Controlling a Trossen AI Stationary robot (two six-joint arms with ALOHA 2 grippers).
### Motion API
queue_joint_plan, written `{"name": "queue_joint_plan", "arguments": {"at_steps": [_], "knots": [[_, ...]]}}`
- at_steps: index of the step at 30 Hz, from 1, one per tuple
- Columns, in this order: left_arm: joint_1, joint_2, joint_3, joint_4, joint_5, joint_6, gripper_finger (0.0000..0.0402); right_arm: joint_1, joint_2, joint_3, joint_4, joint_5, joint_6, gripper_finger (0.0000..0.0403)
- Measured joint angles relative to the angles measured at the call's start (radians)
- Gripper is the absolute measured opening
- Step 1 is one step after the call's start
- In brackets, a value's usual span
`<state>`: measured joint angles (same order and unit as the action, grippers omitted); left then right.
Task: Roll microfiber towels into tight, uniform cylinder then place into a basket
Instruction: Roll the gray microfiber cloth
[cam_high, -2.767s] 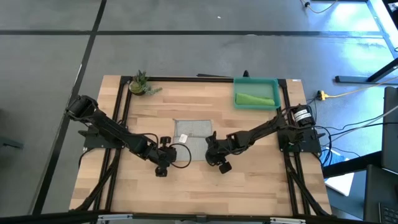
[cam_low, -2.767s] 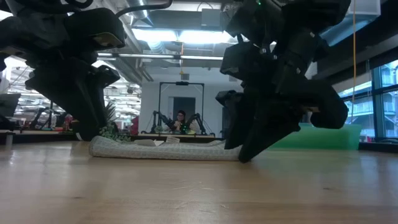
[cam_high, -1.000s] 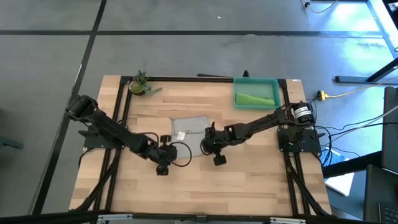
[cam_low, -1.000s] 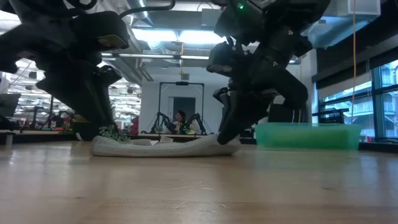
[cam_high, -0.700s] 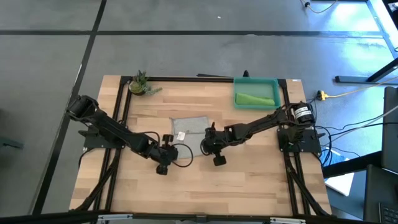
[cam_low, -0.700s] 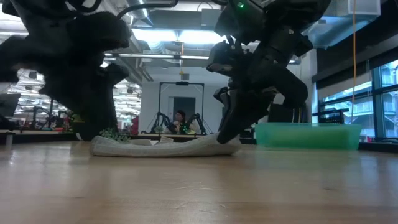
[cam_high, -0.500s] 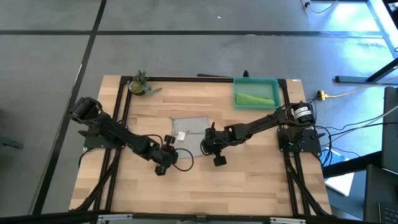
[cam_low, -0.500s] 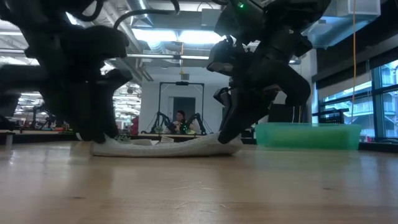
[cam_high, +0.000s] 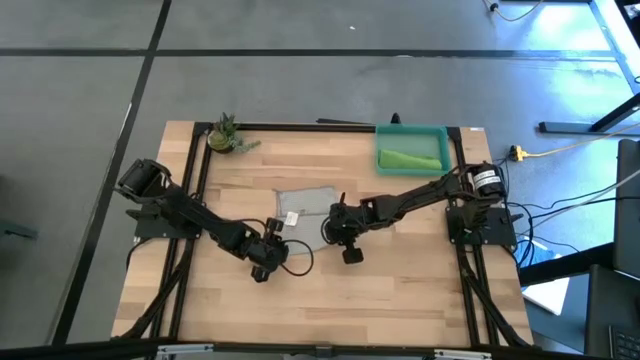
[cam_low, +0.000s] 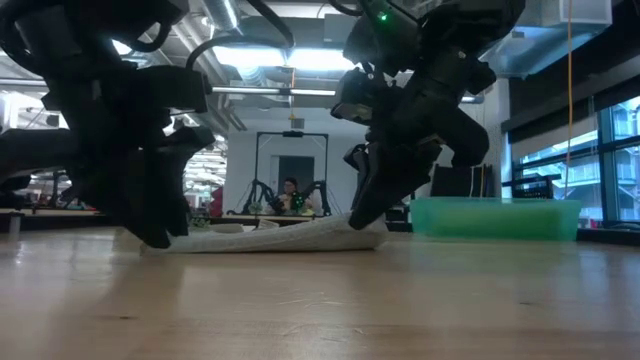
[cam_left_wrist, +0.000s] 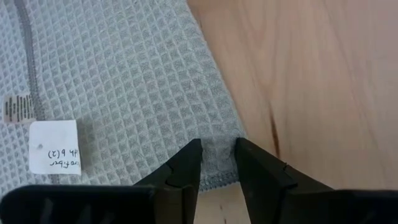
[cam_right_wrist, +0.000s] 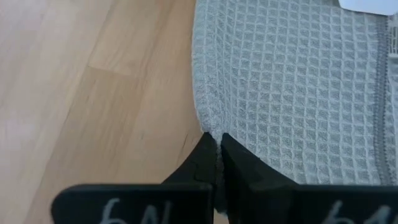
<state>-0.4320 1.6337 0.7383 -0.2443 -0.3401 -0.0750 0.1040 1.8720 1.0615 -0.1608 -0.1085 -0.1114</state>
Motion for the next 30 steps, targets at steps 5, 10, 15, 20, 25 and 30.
{"name": "queue_joint_plan", "arguments": {"at_steps": [5, 10, 15, 20, 25, 30], "knots": [[0.006, 0.000, 0.000, -0.003, 0.008, -0.012, 0.0086, -0.003, -0.001, 0.000, 0.000, 0.000, -0.005, 0.0008], [0.024, 0.000, 0.000, -0.009, 0.028, -0.021, 0.0016, -0.003, -0.004, 0.001, 0.012, -0.048, 0.001, 0.0008], [0.036, -0.011, -0.002, -0.016, 0.030, -0.021, 0.0004, -0.008, -0.004, 0.001, 0.011, -0.101, 0.022, 0.0010], [0.054, -0.057, -0.003, -0.027, 0.030, -0.021, 0.0002, -0.023, -0.004, 0.001, 0.006, -0.104, 0.056, 0.0011], [0.090, -0.104, -0.003, -0.035, 0.070, -0.024, 0.0002, -0.031, -0.004, 0.001, 0.005, -0.104, 0.057, 0.0010], [0.135, -0.146, -0.003, -0.034, 0.071, -0.027, 0.0001, -0.032, 0.000, 0.001, 0.000, -0.103, 0.054, 0.0008]]}}
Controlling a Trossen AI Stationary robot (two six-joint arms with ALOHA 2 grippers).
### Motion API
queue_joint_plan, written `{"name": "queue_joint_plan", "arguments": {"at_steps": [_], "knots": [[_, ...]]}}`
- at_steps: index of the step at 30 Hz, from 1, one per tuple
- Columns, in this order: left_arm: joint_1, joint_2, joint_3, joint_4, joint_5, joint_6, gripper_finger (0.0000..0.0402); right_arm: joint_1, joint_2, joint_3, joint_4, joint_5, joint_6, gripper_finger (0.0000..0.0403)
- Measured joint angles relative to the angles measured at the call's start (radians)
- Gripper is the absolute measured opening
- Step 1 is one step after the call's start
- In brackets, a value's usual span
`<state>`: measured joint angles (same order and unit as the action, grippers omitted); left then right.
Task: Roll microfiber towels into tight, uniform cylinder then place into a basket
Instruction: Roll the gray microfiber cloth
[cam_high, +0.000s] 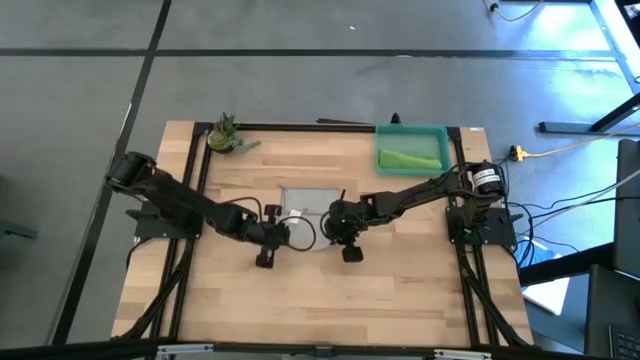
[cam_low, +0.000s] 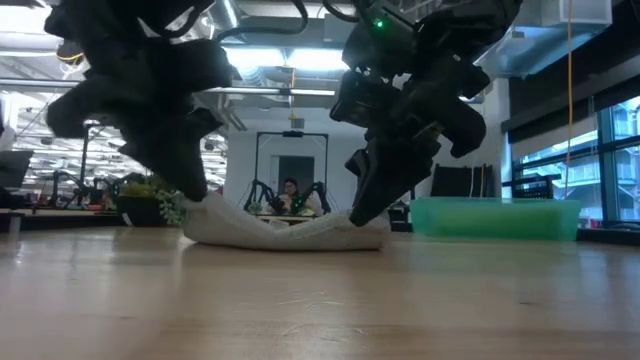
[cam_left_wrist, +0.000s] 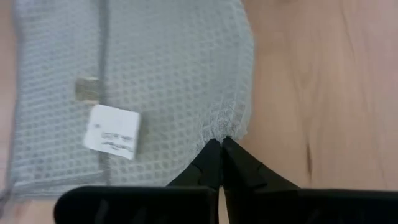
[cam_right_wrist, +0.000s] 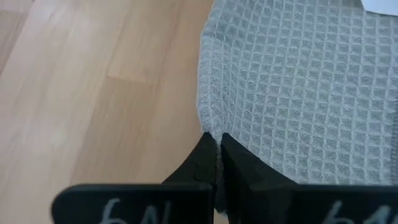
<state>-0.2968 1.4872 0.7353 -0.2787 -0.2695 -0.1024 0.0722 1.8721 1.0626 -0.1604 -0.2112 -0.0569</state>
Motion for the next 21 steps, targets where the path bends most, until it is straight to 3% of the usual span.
{"name": "queue_joint_plan", "arguments": {"at_steps": [21], "knots": [[0.231, -0.018, 0.001, 0.075, 0.002, -0.029, 0.0000, -0.013, 0.062, 0.003, 0.011, 0.030, -0.005, 0.0008]]}}
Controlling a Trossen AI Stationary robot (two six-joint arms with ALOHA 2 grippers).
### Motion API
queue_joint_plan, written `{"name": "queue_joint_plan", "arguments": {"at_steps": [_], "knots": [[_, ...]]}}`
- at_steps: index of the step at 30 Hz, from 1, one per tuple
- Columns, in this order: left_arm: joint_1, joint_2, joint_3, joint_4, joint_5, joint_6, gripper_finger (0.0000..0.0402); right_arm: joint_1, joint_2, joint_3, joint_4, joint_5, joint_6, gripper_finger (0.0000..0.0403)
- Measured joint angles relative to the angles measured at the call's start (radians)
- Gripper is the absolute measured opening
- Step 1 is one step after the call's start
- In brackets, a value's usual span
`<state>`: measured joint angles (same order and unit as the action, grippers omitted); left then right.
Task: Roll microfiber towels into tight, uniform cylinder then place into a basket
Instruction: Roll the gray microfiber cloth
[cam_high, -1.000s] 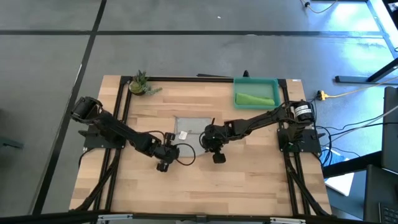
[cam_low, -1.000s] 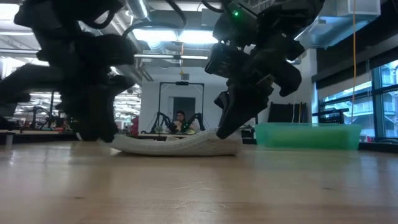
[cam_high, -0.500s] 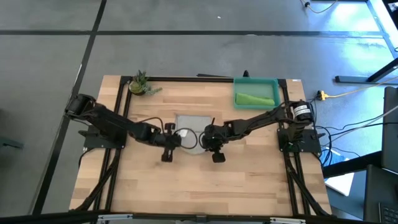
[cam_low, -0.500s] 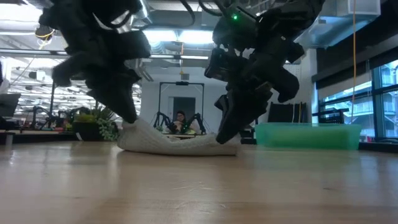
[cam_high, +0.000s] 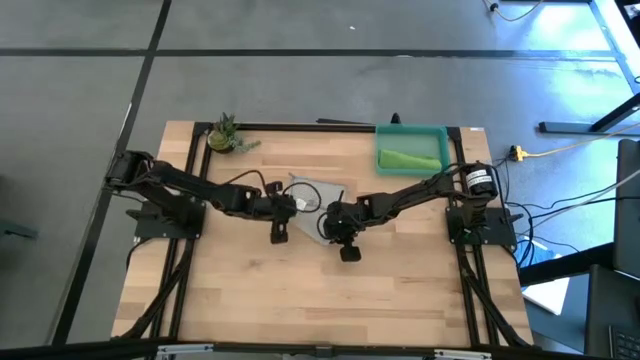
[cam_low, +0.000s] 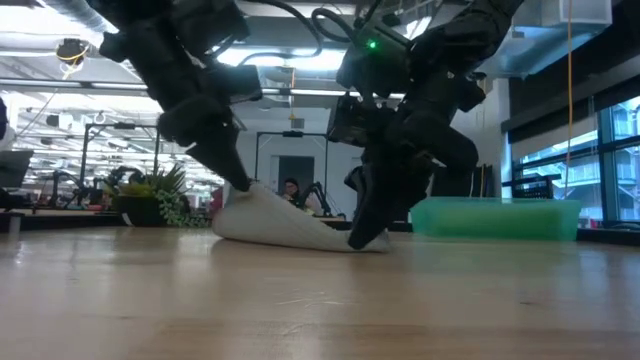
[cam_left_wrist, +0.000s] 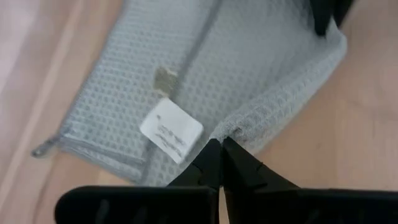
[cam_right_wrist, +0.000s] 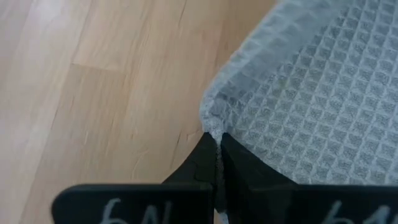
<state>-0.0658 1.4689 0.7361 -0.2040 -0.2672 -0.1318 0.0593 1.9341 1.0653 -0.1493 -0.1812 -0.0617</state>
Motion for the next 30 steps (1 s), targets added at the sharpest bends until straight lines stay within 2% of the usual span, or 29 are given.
{"name": "queue_joint_plan", "arguments": {"at_steps": [12, 22, 30], "knots": [[0.110, 0.089, 0.002, 0.092, -0.026, 0.003, 0.0000, -0.001, 0.003, -0.002, 0.014, -0.016, -0.002, 0.0008], [0.139, 0.224, 0.004, 0.153, -0.044, 0.011, 0.0000, -0.005, 0.002, -0.001, 0.011, -0.018, -0.002, 0.0008], [0.132, 0.248, 0.006, 0.159, -0.056, 0.012, 0.0000, -0.010, 0.003, 0.103, -0.135, -0.028, -0.005, 0.0008]]}}
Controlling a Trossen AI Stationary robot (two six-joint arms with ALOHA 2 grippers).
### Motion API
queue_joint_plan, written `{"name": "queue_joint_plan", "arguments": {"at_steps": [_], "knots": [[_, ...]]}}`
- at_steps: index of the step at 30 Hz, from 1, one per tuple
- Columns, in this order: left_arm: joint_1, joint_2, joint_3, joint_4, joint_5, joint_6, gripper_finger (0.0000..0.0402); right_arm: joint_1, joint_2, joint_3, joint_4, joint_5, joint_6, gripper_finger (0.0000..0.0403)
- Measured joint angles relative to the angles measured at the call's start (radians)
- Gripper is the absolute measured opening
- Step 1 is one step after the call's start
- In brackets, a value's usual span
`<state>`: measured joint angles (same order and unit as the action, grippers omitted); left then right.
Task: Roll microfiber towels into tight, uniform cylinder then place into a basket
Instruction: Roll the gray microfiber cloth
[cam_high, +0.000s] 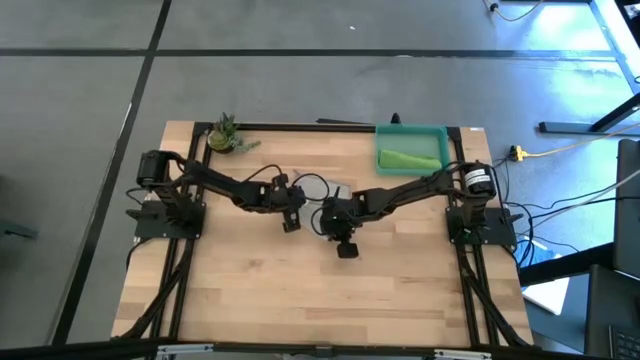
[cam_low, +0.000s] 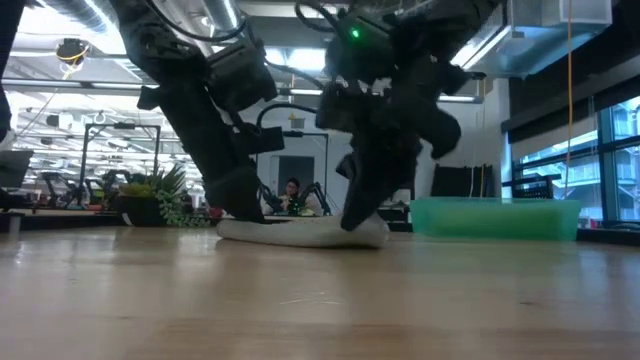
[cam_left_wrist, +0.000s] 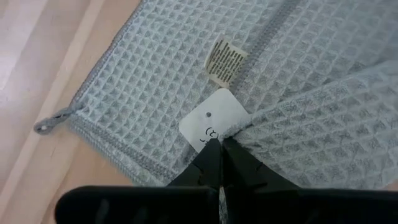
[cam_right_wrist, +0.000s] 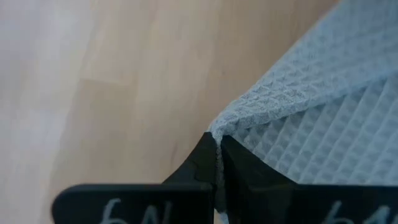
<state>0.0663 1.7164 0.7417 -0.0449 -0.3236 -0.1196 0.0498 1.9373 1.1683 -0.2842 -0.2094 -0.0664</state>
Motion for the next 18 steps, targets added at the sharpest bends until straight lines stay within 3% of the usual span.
{"name": "queue_joint_plan", "arguments": {"at_steps": [6, 11, 18], "knots": [[-0.023, 0.000, -0.002, -0.019, -0.008, 0.035, 0.0000, -0.009, 0.000, 0.111, -0.112, -0.002, -0.010, 0.0009], [-0.051, 0.001, -0.002, -0.046, -0.031, 0.023, 0.0000, -0.037, 0.000, 0.196, -0.228, 0.069, 0.012, 0.0008], [-0.059, 0.001, -0.002, -0.062, -0.028, 0.017, 0.0000, -0.106, -0.002, 0.215, -0.279, 0.109, 0.036, 0.0008]]}}
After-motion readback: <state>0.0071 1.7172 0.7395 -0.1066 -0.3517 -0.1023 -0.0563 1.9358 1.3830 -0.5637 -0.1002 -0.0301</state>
